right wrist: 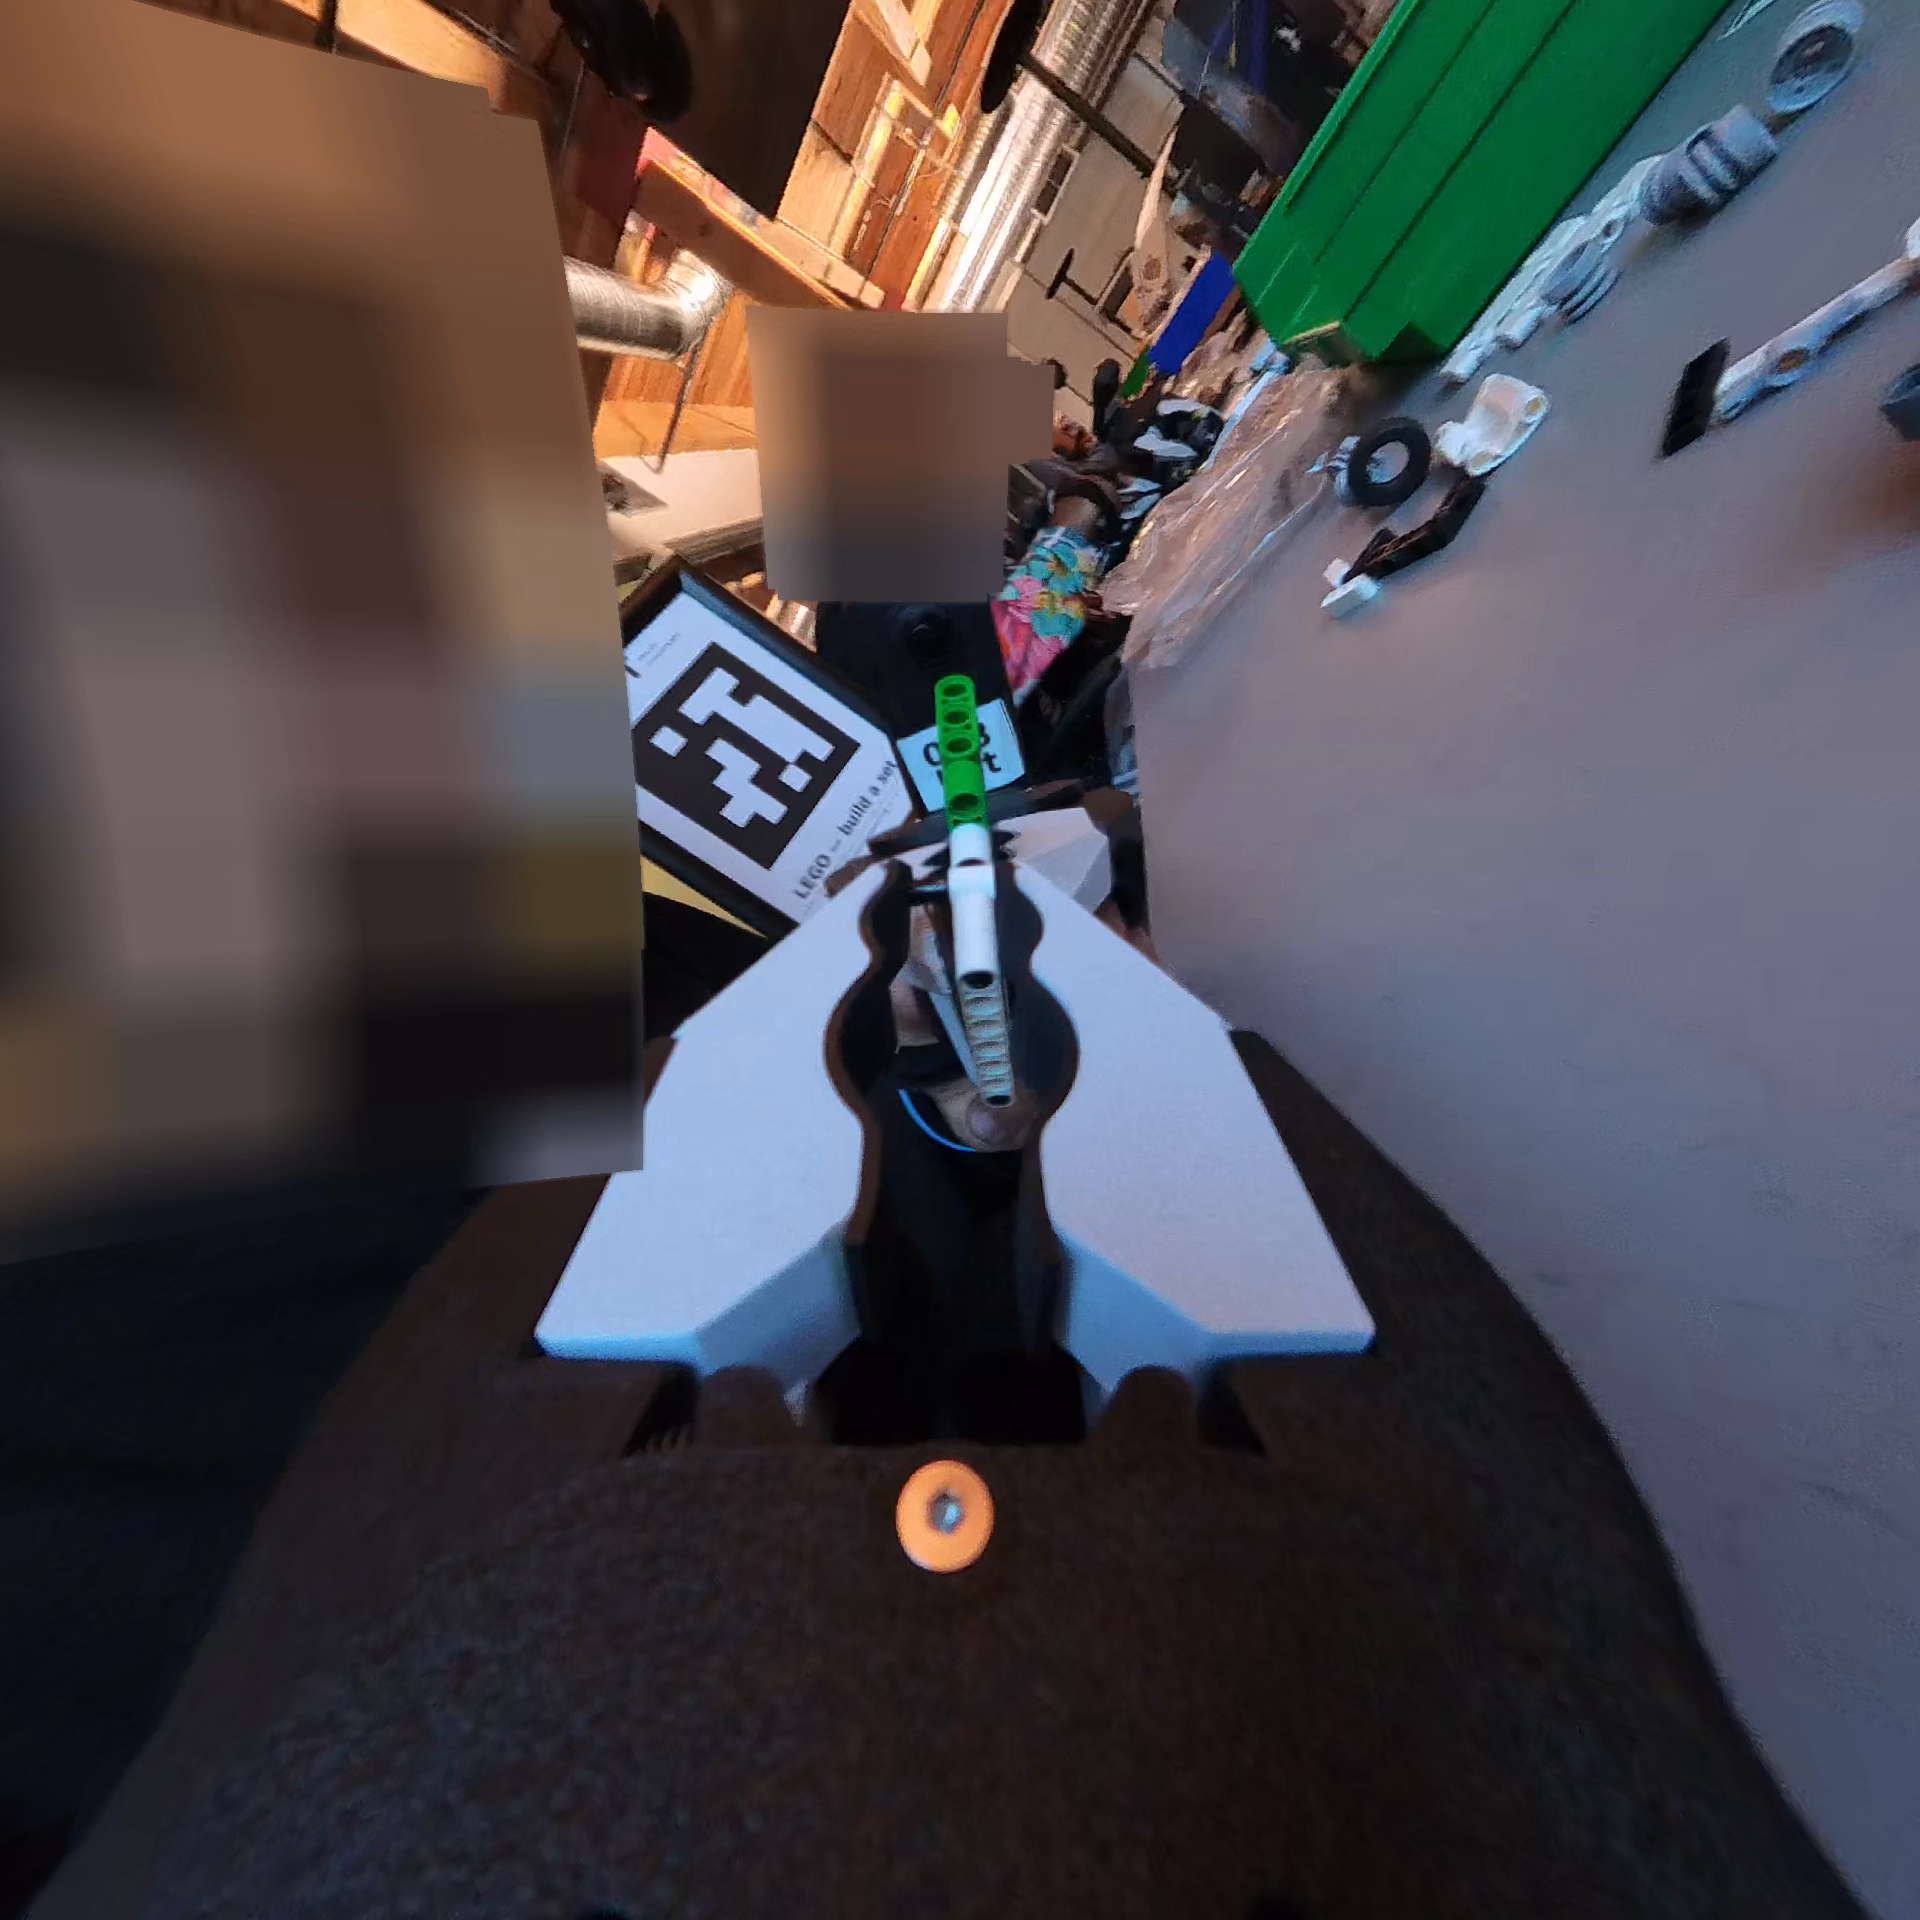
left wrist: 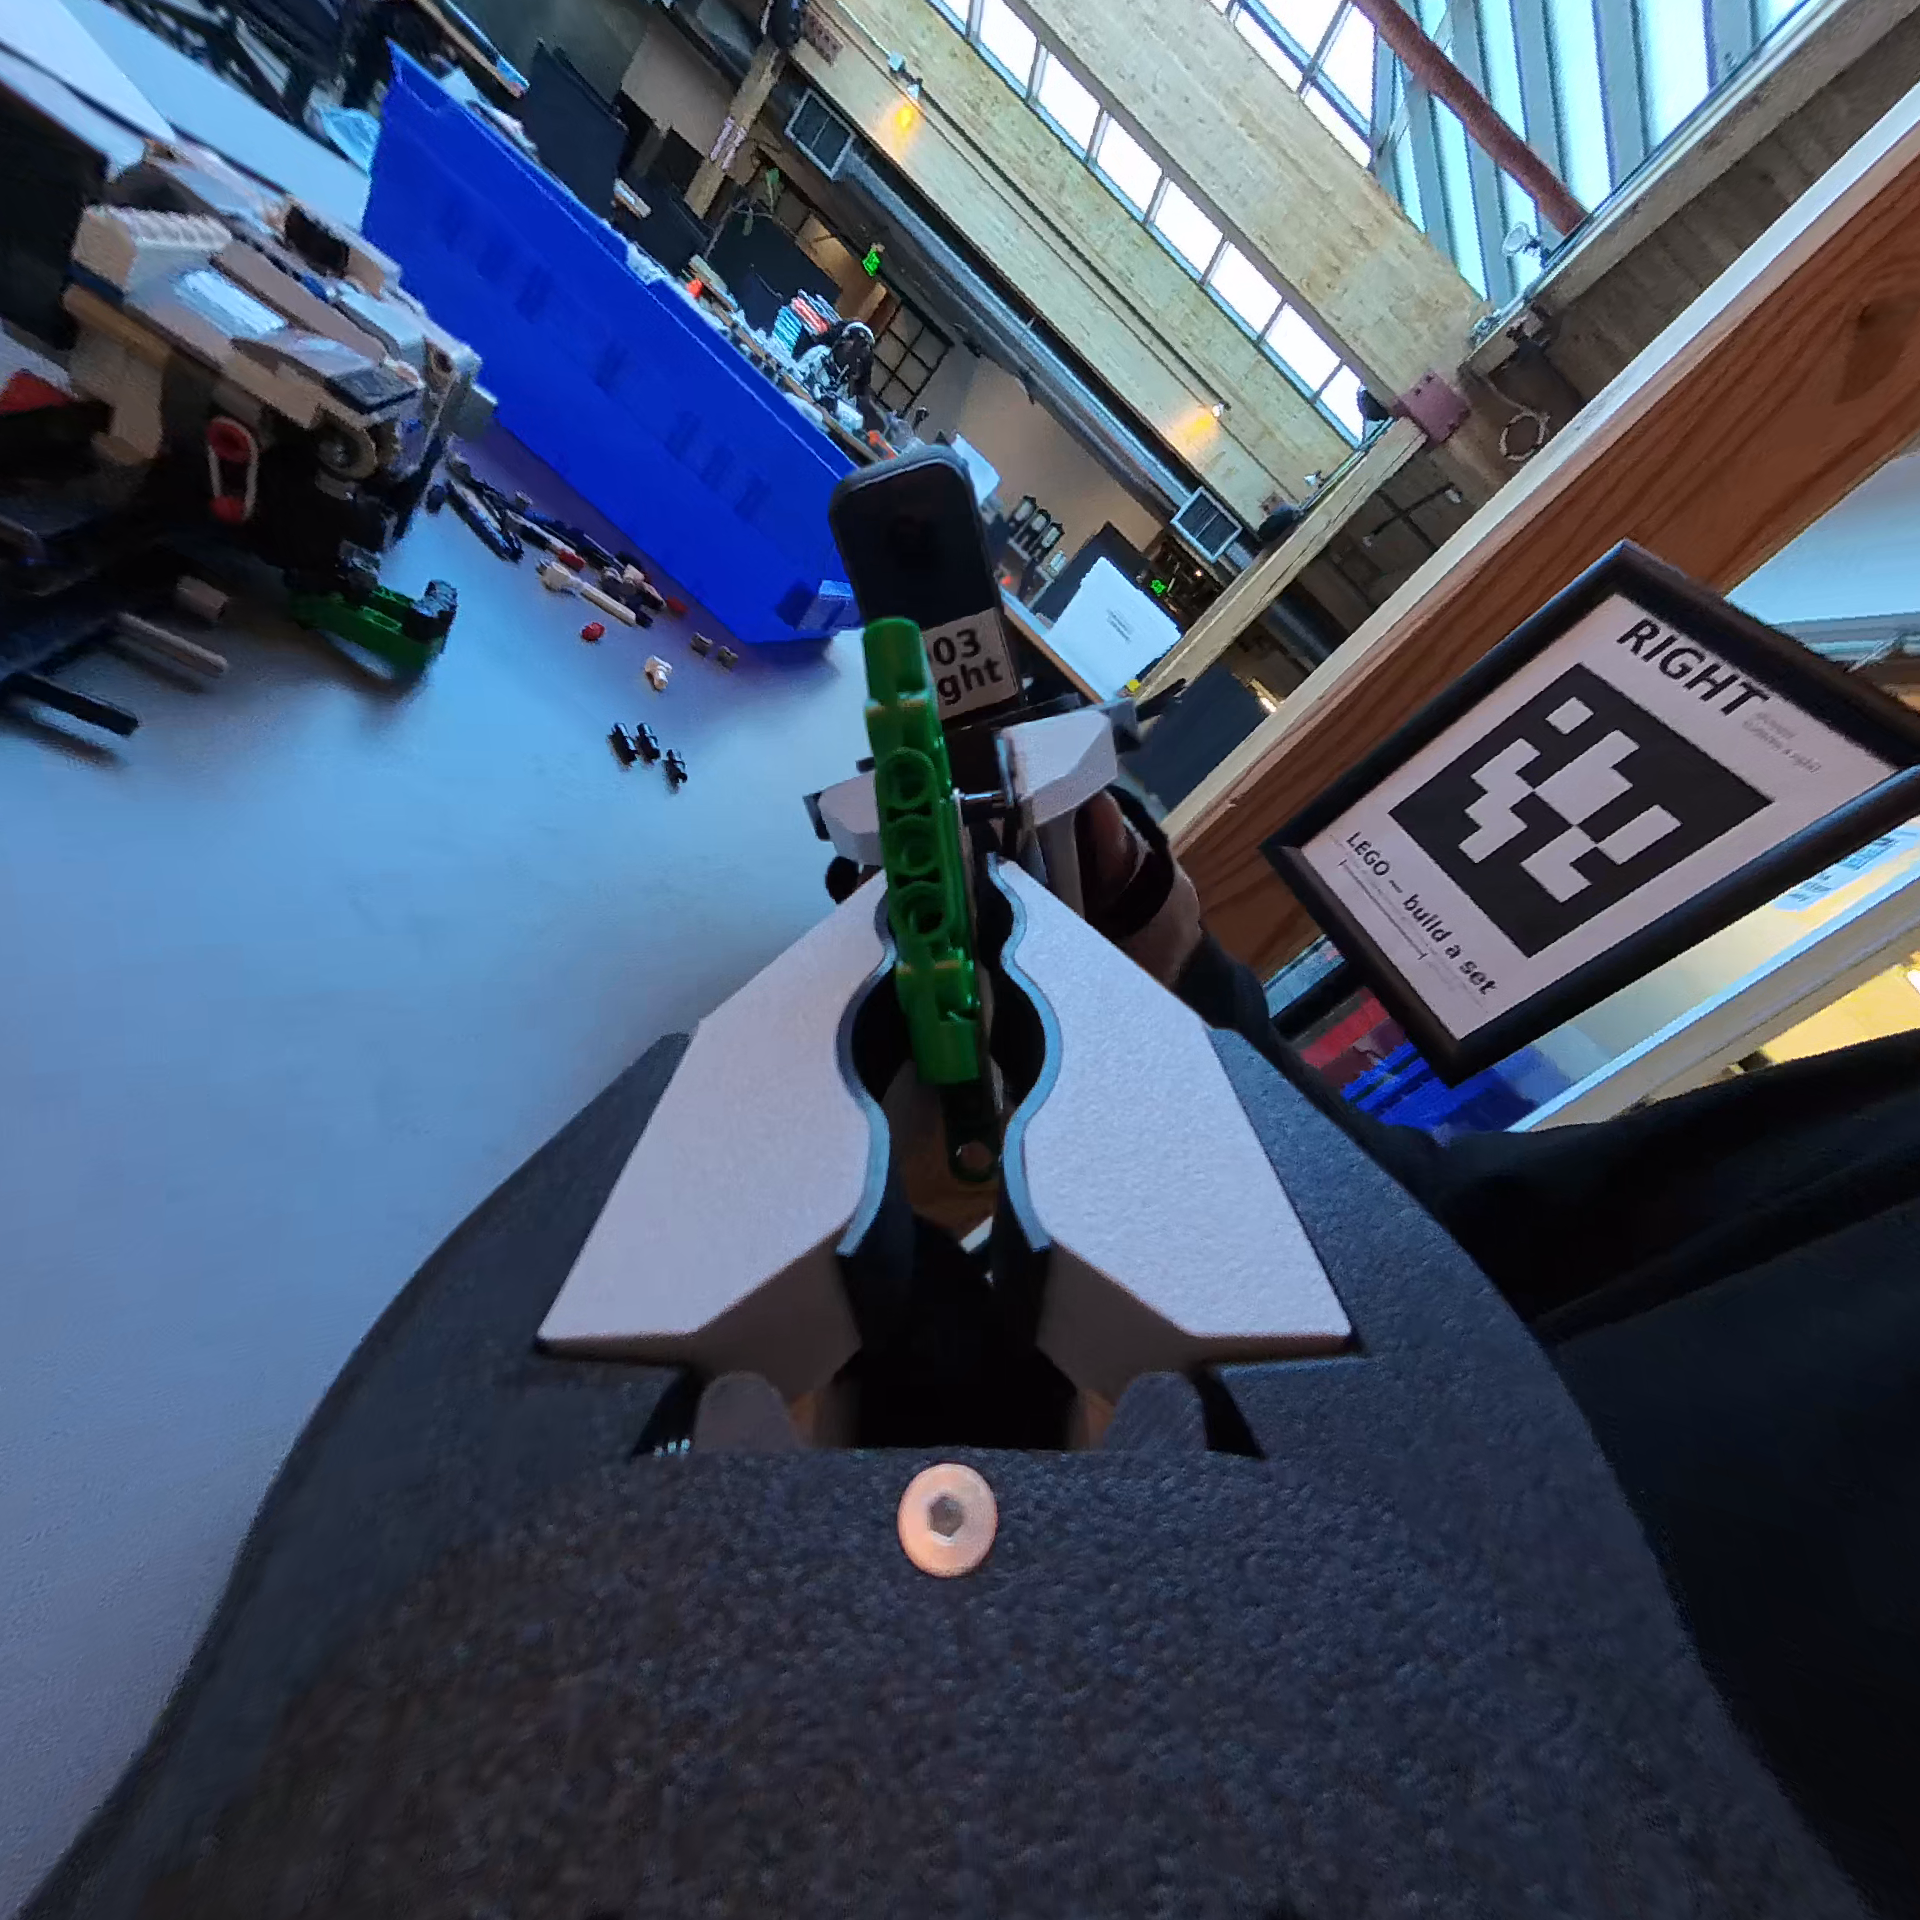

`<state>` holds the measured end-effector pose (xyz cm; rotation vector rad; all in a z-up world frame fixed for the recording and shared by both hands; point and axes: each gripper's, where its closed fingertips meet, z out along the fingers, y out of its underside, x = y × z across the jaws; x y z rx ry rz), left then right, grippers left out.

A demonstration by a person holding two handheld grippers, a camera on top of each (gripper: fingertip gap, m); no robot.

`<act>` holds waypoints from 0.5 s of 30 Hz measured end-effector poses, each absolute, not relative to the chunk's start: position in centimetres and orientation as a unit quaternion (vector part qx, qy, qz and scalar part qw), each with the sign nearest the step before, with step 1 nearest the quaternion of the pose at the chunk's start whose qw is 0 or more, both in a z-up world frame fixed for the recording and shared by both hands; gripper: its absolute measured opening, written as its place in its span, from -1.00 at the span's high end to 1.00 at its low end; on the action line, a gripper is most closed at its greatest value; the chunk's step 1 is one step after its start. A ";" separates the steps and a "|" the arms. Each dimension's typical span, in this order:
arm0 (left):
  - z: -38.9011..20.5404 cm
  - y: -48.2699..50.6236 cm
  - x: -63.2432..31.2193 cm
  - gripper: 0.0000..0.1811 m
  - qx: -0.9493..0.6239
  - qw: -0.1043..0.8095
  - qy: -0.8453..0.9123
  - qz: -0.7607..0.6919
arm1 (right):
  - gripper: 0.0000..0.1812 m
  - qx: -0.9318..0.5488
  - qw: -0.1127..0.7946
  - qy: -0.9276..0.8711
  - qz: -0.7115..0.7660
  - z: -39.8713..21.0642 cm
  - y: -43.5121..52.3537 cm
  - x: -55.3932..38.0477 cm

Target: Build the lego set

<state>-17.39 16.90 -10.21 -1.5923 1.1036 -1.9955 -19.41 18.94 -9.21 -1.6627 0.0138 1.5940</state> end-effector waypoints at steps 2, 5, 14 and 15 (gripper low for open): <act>-10.1 16.8 -17.4 0.93 -0.561 0.186 0.395 -0.704 | 0.82 -0.655 0.408 0.004 0.636 -9.0 18.8 -19.4; -10.1 16.8 -17.4 0.93 -0.560 0.186 0.396 -0.704 | 0.83 -0.656 0.412 0.000 0.632 -9.0 18.8 -19.4; -9.0 17.8 -17.8 0.93 -0.554 0.198 0.373 -0.717 | 0.68 -0.641 0.468 -0.019 0.608 -7.5 19.0 -18.7; -8.8 18.1 -17.9 0.93 -0.553 0.198 0.364 -0.723 | 0.73 -0.650 0.480 -0.020 0.588 -7.5 18.9 -18.3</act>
